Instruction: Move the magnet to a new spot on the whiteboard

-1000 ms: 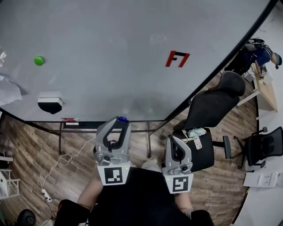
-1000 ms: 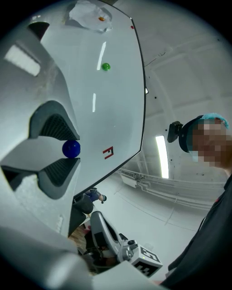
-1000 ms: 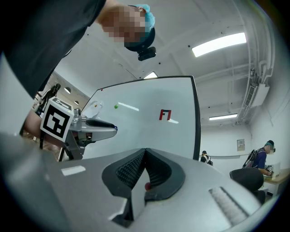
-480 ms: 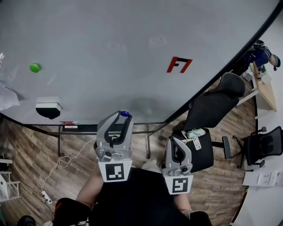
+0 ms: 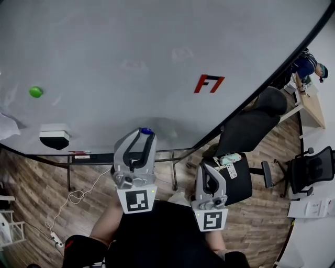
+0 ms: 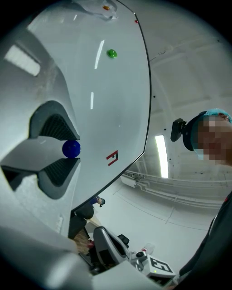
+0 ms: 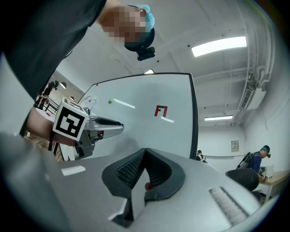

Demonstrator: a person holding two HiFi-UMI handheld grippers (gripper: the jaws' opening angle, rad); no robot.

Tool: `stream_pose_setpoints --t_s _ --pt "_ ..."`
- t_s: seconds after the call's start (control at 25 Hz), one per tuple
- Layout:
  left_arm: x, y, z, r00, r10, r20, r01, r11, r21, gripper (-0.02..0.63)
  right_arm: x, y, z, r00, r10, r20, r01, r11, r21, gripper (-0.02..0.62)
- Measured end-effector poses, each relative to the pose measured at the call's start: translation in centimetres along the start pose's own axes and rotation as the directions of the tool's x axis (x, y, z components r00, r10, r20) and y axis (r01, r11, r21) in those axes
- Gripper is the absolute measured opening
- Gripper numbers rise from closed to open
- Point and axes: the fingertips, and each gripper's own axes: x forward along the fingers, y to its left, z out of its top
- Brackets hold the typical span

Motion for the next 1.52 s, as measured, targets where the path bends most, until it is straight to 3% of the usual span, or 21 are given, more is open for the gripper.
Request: stream_pose_setpoints --t_s 1.52 --pt "2.9 1.1 -1.8 1.0 0.028 -0.014 -0.027 1.0 0.01 0.13 2.3 -0.7 -1.3 1.0 -0.007 -0.019 0.007 1.0 0.008 0.0"
